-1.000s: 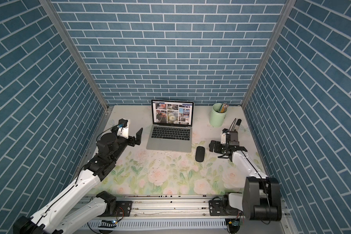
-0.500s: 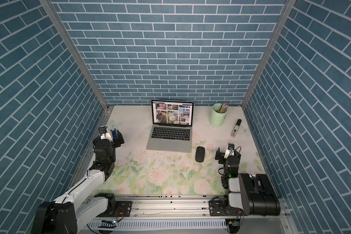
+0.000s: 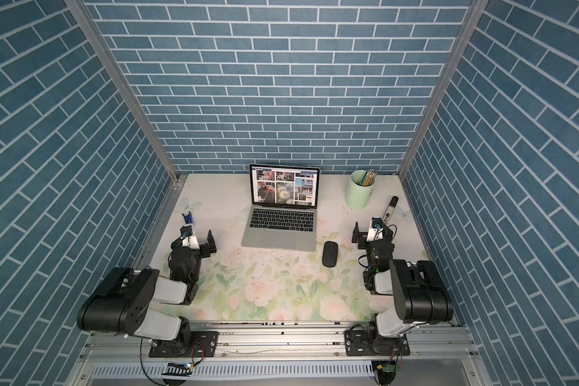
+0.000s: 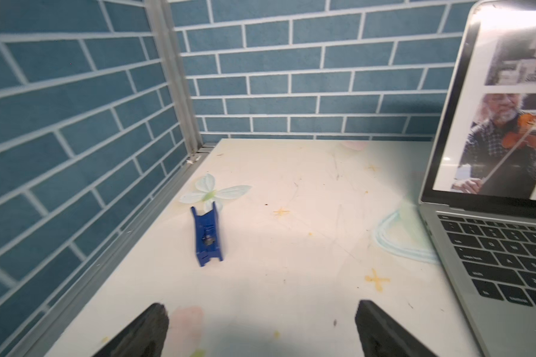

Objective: Remove the wireless mouse receiver from the laptop
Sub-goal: Reset both arms

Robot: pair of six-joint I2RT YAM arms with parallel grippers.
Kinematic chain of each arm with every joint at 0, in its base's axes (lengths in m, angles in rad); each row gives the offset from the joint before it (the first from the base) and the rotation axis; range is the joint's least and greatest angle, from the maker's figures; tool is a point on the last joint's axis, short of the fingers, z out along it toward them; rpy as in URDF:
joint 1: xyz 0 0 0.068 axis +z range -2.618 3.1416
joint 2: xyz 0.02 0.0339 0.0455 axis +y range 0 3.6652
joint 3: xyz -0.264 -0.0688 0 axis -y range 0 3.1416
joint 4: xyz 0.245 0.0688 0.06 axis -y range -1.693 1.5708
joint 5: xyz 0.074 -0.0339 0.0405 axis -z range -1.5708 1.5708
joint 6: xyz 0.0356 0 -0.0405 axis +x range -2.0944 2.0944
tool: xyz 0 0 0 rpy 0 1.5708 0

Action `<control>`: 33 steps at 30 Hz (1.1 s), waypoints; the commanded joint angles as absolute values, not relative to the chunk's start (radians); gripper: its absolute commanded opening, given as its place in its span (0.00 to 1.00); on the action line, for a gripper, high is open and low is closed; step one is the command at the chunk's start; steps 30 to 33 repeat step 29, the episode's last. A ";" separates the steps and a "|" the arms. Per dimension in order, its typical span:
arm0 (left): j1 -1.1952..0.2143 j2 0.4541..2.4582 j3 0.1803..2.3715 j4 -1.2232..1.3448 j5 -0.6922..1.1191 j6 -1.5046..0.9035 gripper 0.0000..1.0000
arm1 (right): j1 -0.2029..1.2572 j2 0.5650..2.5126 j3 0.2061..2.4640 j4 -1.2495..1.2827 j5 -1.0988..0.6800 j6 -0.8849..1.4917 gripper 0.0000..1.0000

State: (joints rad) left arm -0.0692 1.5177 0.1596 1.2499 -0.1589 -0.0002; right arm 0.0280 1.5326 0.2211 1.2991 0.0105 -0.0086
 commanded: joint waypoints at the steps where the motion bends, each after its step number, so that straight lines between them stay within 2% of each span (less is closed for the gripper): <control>1: -0.027 1.525 0.197 1.326 -0.043 -0.002 0.99 | 0.032 1.535 0.216 1.294 -0.001 -0.034 1.00; 33: -0.018 1.529 0.202 1.321 -0.038 -0.008 1.00 | 0.032 1.534 0.216 1.290 0.000 -0.035 1.00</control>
